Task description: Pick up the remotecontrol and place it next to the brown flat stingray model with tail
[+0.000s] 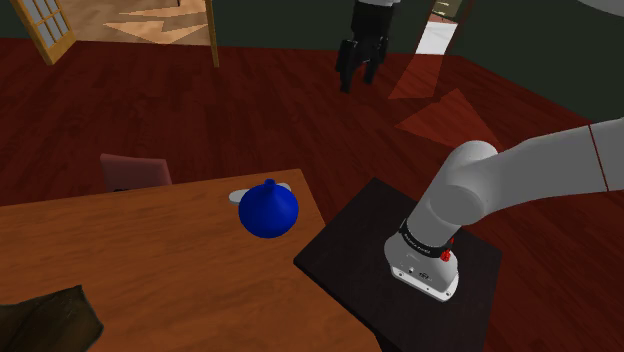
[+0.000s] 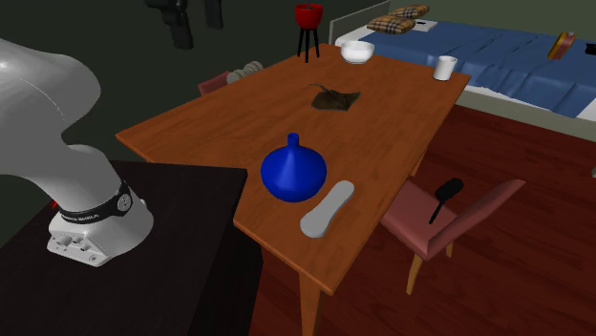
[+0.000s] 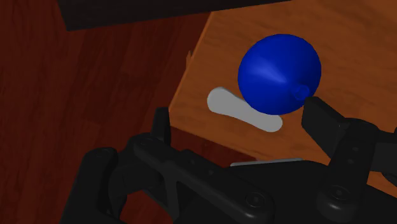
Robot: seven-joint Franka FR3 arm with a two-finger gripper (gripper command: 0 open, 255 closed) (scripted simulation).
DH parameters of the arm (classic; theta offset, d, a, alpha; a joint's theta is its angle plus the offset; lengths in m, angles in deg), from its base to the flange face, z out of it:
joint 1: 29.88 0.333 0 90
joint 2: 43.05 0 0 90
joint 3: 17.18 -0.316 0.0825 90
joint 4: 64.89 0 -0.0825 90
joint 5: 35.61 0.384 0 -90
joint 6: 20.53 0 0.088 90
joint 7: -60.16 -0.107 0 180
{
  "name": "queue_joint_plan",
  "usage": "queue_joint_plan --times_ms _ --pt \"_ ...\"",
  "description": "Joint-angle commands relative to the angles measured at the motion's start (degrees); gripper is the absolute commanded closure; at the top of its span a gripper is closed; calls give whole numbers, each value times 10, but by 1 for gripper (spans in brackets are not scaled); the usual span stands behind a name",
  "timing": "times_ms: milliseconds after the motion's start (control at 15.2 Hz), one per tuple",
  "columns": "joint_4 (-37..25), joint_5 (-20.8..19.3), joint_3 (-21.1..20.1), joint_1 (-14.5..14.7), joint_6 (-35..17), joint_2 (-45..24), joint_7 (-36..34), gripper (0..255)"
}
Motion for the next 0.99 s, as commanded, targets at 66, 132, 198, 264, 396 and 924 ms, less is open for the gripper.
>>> queue_joint_plan --times_ms 66,132,198,264,396,924 --pt "11 -1 1 4 -21 -9 11 0" --pt "22 -2 2 7 -41 -18 22 0" --pt "32 -3 3 11 -62 -29 33 0" --pt "41 -4 4 15 -83 -40 43 0" --pt "56 -5 5 21 -125 -65 65 0" --pt "87 -9 7 49 -288 -192 146 0"
